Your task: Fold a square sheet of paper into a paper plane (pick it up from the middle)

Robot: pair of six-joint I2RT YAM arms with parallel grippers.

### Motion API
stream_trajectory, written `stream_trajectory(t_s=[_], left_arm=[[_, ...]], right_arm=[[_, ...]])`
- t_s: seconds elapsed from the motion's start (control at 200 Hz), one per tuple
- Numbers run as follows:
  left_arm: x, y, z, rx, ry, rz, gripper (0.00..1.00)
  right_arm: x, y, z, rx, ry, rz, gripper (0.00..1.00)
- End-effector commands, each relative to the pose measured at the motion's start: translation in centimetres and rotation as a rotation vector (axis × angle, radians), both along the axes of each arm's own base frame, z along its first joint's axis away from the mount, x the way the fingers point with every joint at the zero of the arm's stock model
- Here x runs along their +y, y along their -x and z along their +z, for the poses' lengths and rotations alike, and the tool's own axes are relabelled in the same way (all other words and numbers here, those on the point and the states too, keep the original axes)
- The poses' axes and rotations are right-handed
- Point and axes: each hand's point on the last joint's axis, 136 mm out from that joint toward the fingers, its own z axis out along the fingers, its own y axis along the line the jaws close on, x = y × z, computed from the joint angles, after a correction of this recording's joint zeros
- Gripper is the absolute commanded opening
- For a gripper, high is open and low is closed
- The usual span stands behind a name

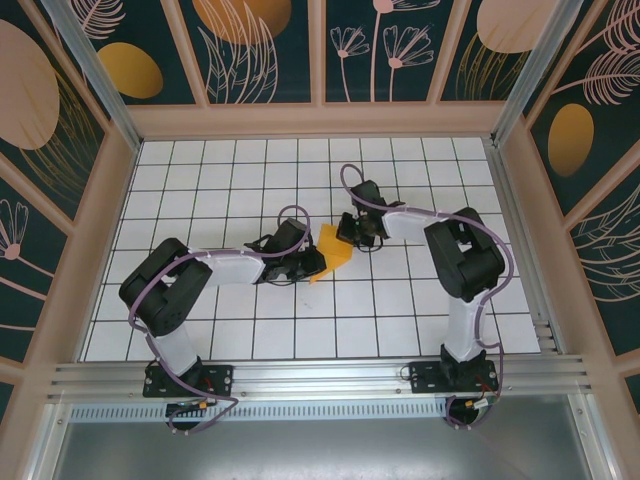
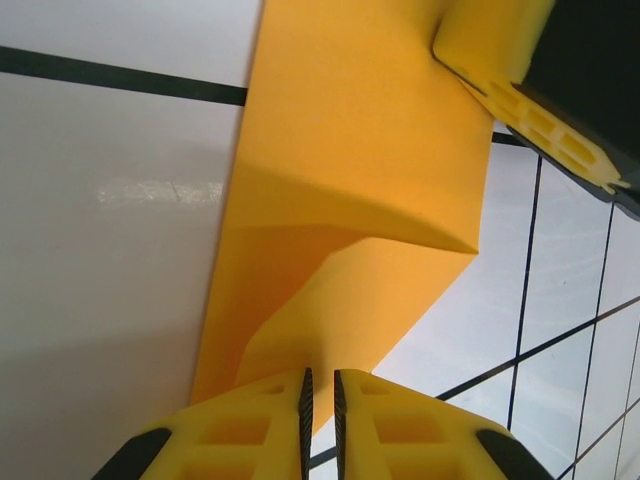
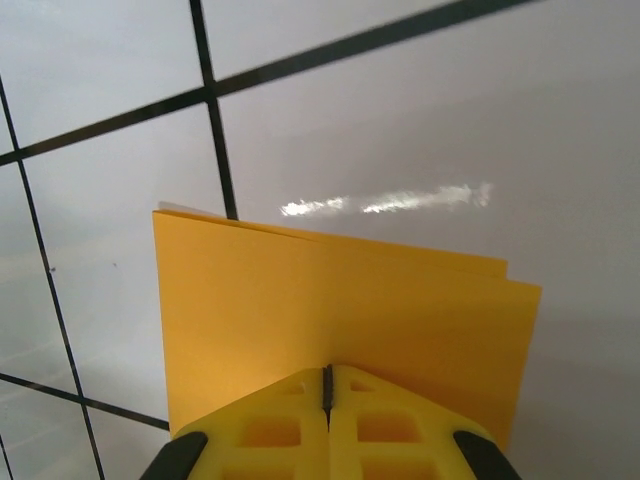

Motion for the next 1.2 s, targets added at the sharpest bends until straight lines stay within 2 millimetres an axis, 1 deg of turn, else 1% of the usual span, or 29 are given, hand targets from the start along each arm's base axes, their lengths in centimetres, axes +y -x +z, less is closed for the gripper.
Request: stream_trajectory(t_s=[0.0,0.1,0.185,0.275,0.31,0.335,0.39,0.5,0.6,0.685,0.941,1.066,1.196], left_arm=[[1.1,0.3,-1.3,0.034,-0.044,0.028,0.16],[1.3,0.3,-1.9,0.043,-0.064,0.034,0.15],[1.5,0.3,-2.1,0.045,-0.077,0.04,0.13],[1.6,0.2,-2.3,0.045,-0.086,0.043,0.12],[1.7,0.2,-2.3,0.046,-0.089,0.045,0.11],[1.7,0.2,-2.3,0.046,-0.09,0.047,0.11],[1.8,0.2,-2.3,0.045,-0.094,0.048,0.1],[1.9,0.2,-2.5,0.046,-0.102,0.049,0.09],[1.8,0.2,-2.4,0.044,-0.1,0.045,0.09],[1.6,0.1,-2.2,0.04,-0.095,0.04,0.09],[1.4,-0.2,-1.3,0.022,-0.084,0.037,0.09],[1.2,-0.4,-0.8,0.012,-0.072,0.036,0.09],[0.8,-0.3,0.6,-0.003,-0.025,0.033,0.12]], right_arm=[[0.3,0.0,3.1,-0.05,-0.073,0.01,0.03],[1.0,0.5,5.7,-0.105,-0.135,0.068,0.04],[1.5,2.0,6.3,-0.105,-0.16,0.117,0.03],[2.0,4.1,5.8,-0.074,-0.168,0.163,0.02],[1.9,4.6,5.4,-0.058,-0.168,0.168,0.01],[2.5,5.7,5.0,-0.043,-0.169,0.192,0.0],[2.9,6.9,4.5,-0.018,-0.175,0.213,0.0],[3.9,8.5,3.7,0.017,-0.186,0.25,0.0],[4.1,9.0,2.8,0.044,-0.187,0.256,0.0],[4.2,9.0,2.0,0.058,-0.181,0.254,0.0],[3.6,9.4,-0.8,0.109,-0.151,0.222,0.0],[3.4,9.3,-1.5,0.119,-0.138,0.207,0.0],[3.2,9.4,-1.9,0.133,-0.133,0.182,0.0]])
